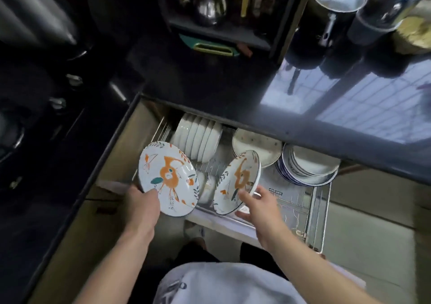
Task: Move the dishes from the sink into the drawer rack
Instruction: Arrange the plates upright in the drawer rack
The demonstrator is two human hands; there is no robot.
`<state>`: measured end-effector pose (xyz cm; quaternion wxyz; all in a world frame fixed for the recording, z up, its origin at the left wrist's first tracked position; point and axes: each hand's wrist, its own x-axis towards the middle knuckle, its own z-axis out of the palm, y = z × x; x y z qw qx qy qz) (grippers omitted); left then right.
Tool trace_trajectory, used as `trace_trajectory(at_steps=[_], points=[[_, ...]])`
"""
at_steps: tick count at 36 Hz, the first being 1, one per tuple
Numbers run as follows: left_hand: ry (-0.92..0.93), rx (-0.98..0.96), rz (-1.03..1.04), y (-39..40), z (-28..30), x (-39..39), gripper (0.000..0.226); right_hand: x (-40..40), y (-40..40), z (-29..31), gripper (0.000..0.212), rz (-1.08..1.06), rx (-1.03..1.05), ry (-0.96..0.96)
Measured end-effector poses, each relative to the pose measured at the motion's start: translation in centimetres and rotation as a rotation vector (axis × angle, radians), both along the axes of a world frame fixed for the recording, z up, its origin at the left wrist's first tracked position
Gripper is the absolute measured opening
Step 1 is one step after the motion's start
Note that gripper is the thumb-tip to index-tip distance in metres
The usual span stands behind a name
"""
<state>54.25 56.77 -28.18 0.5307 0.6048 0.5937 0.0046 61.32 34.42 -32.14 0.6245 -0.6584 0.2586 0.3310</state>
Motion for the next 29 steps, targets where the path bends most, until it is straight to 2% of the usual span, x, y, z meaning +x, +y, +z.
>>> trace_trajectory(at_steps=[9,14,25,29], points=[[-0.022,-0.007,-0.075,7.0,-5.1,4.8,0.041,4.4,10.6,-5.7,0.023,-0.042,-0.206,-0.105],[-0.034,0.026,-0.070,7.9,-7.6,6.0,0.043,6.5,13.9,-10.9,0.047,-0.016,-0.352,-0.161],[-0.129,0.070,-0.042,9.0,-12.1,5.2,0.049,12.2,16.7,-17.8,0.030,-0.042,-0.433,-0.224],[-0.147,0.072,-0.044,9.3,-12.8,4.8,0.052,12.9,17.4,-18.5,0.033,-0.016,-0.453,-0.244]])
